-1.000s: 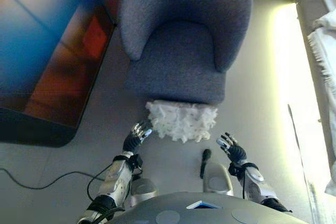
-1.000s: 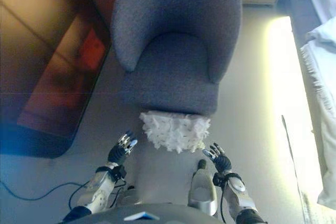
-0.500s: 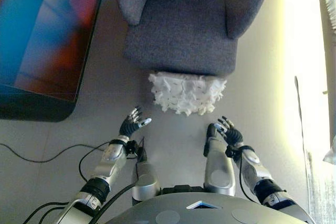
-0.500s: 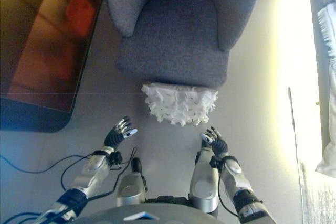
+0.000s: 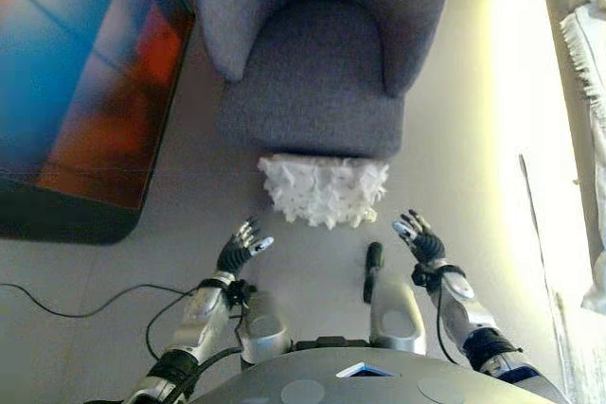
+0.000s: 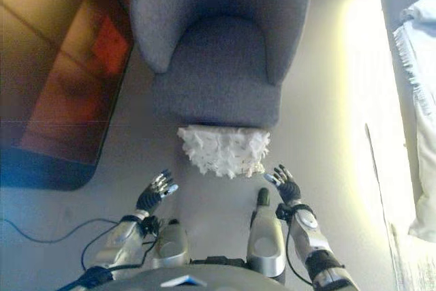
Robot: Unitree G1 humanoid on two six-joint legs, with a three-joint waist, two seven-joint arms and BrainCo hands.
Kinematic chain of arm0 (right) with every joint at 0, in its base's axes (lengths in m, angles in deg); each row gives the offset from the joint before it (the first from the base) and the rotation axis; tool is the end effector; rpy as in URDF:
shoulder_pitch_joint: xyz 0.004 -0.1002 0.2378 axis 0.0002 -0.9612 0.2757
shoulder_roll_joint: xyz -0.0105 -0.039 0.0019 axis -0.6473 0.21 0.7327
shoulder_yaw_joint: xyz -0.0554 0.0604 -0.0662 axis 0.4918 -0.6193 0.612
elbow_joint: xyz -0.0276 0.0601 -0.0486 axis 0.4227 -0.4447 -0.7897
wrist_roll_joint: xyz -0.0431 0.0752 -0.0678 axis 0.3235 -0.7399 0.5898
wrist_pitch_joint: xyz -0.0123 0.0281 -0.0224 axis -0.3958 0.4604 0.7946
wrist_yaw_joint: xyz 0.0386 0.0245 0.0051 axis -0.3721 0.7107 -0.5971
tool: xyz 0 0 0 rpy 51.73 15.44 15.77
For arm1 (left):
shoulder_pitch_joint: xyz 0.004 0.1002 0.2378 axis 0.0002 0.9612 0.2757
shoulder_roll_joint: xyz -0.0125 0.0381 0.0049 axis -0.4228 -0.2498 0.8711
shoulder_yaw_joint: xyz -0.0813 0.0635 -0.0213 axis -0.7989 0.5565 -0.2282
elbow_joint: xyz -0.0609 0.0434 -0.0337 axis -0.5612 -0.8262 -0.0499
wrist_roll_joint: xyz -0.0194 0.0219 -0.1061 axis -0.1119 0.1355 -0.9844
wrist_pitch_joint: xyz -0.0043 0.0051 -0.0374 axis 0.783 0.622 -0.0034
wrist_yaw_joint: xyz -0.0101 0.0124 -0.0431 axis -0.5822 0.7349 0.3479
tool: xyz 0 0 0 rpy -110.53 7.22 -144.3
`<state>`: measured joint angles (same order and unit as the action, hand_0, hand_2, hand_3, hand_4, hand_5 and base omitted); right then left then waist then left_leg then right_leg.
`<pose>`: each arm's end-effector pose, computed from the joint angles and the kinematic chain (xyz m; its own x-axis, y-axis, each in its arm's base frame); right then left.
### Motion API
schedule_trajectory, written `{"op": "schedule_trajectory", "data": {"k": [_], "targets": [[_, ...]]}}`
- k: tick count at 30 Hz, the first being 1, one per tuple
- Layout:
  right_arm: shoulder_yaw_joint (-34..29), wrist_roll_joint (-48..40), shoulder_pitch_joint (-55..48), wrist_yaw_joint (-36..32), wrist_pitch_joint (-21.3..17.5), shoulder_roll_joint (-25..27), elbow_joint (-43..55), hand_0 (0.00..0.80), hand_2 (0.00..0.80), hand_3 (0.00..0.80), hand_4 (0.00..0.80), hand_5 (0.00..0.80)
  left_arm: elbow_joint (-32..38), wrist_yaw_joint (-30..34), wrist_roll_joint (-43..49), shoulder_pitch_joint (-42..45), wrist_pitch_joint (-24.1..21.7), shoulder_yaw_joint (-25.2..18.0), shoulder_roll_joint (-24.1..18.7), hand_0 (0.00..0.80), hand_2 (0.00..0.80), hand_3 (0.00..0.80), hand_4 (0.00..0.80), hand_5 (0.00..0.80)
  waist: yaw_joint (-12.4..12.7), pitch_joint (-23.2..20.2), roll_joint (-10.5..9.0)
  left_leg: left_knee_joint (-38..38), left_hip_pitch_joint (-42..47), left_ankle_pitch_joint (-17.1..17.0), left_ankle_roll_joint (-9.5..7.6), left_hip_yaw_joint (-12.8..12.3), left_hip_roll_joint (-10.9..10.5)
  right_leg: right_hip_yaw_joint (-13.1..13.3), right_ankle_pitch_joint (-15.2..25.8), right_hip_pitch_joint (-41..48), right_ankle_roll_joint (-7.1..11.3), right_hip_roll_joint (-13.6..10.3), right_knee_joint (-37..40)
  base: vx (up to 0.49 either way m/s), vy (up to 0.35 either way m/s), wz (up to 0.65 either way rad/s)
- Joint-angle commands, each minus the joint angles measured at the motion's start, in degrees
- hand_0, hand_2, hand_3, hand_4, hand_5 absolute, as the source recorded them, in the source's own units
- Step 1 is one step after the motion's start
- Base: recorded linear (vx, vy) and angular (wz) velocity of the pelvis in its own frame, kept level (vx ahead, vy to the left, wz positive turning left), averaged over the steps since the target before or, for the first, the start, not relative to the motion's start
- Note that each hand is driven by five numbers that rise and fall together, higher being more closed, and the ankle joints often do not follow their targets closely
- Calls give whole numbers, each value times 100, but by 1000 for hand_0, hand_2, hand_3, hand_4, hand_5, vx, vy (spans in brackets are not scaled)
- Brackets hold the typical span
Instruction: Pick up the cushion and take it to the sofa
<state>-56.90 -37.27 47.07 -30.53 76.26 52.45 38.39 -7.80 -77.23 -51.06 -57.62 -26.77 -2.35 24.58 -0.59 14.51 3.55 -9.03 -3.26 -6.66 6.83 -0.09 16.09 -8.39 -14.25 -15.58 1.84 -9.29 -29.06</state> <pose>0.1479 -0.2168 -0.0751 0.8361 -0.0307 -0.5477 0.1733 0.9621 0.2106 0.1362 0.1927 -0.0672 0.8901 -0.1404 -0.4335 0.0616 0.9797 -0.1907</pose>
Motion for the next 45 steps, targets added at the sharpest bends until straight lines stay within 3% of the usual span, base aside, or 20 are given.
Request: {"op": "schedule_trajectory", "data": {"k": [1,4,6,9,11,16,21,28,30,35,39,41,43,45], "targets": [[-115,-293,28,-62,-343,-226,142,0,0,0,0,0,179,86,-97,-88,-45,-134,-98,0,0,0,0,0,159,-9,-23,1031,-823,-949,234,142,122,-98,677,1297,156,-148,1684,167,144,66],[-177,-346,-11,-35,-396,-259,194,0,0,0,0,0,89,180,-93,-50,15,-175,-48,0,0,0,0,0,138,-21,72,482,-906,-517,217,231,-15,-50,588,1257,251,-369,1497,134,187,11],[-202,-229,-145,-14,-428,-306,359,0,0,0,0,0,26,209,-55,-78,22,-201,-19,0,0,0,0,0,50,13,95,213,-921,-96,195,11,-61,14,557,1033,384,-580,1114,121,235,-41],[-205,-371,-311,-84,-360,-291,540,0,0,0,0,0,21,72,67,-207,-43,-124,-168,0,0,0,0,0,-41,155,-17,-457,-1144,245,182,89,-205,240,615,863,564,-820,842,95,137,-51],[-192,-400,-311,-115,-358,-280,516,0,0,0,0,0,144,-13,-42,-251,-20,-138,-307,0,0,0,0,0,-35,208,-58,-501,-1114,379,108,49,-225,246,722,850,670,-918,931,98,65,-7],[-172,-324,-320,-249,-286,-359,668,0,0,0,0,0,219,-137,-142,-83,-21,-260,-405,0,0,0,0,0,29,221,-123,-513,-1112,398,175,-9,-131,114,930,1024,810,-986,1299,69,-18,-16],[-192,-297,-422,-208,-191,-389,754,0,0,0,0,0,362,-17,-108,213,-7,-317,-398,0,0,0,0,0,94,80,-126,-285,-1042,278,227,34,-75,29,977,1350,803,-883,1703,94,-34,-7],[-173,-80,-478,-297,5,-287,653,0,0,0,0,0,435,-109,100,434,56,-310,-399,0,0,0,0,0,109,-39,-61,40,-983,-112,342,98,126,-6,858,1505,549,-544,1847,117,14,9],[-181,-174,-437,-265,-14,-224,725,0,0,0,0,0,419,-65,344,351,20,-281,-434,0,0,0,0,0,87,-5,-85,-187,-1153,-173,327,23,8,-25,897,1498,523,-487,1967,-47,35,10],[-271,-538,-75,-167,-81,-187,512,0,0,0,0,0,67,7,572,-23,15,-206,-416,0,0,0,0,0,51,61,-170,-298,-1287,133,234,-171,-137,-64,1026,1330,681,-672,1883,-21,119,16],[-262,-143,-189,-170,-66,-288,467,0,0,0,0,0,-139,-177,701,-114,78,-163,-426,0,0,0,0,0,91,60,-307,-658,-1413,416,4,-138,-319,26,1001,1267,761,-890,1533,65,112,-3],[-237,252,-280,-131,-125,-353,400,0,0,0,0,0,-379,-276,808,-216,87,-207,-379,0,0,0,0,0,98,114,-399,-836,-1449,573,-185,-200,-442,160,1434,838,776,-1137,735,66,83,-6],[-146,359,-183,-174,-254,-336,225,0,0,0,0,0,-561,-421,873,-367,-12,-191,-375,0,0,0,0,0,68,314,-424,-1098,-1479,757,-291,-275,-390,444,1686,74,774,-1225,-79,-36,-2,-29],[-19,315,202,-211,-305,-288,93,0,0,0,0,0,-634,-663,896,-758,-52,-144,-416,0,0,0,0,0,87,597,-516,-1539,-1839,949,-189,-277,-261,430,1842,-385,790,-1317,324,-151,-200,-42]]}}
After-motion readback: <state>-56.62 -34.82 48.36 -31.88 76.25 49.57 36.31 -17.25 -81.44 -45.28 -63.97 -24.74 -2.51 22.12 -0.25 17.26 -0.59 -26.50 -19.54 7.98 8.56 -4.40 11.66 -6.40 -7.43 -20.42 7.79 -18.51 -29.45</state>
